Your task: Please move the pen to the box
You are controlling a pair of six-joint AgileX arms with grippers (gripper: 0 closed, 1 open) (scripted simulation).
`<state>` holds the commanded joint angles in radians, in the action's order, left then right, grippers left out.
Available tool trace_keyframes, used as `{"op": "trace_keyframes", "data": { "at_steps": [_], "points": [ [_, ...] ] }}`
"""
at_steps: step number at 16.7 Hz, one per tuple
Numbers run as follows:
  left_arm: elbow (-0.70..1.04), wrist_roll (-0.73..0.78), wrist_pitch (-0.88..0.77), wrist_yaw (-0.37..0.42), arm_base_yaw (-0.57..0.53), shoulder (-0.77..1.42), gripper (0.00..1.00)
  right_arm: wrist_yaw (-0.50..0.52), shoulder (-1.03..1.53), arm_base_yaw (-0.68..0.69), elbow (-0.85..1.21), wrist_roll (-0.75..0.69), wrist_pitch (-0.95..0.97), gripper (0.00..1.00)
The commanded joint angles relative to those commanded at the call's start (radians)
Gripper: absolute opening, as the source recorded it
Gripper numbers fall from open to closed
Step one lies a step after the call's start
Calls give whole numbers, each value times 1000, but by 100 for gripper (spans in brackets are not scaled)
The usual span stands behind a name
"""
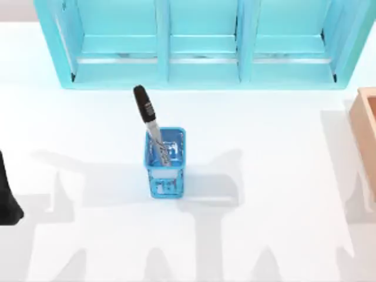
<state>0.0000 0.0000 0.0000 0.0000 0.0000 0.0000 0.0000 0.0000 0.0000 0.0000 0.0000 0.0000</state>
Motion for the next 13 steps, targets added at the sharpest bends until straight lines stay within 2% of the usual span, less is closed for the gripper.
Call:
{"op": "trace_keyframes", "data": {
  "at_steps": [6, 13],
  "points": [
    [0, 0, 0, 0, 0, 0, 100, -19, 107, 61, 58, 5, 8, 100],
    [0, 0, 0, 0, 0, 0, 100, -80, 660, 292, 343, 43, 87, 100]
  ]
}}
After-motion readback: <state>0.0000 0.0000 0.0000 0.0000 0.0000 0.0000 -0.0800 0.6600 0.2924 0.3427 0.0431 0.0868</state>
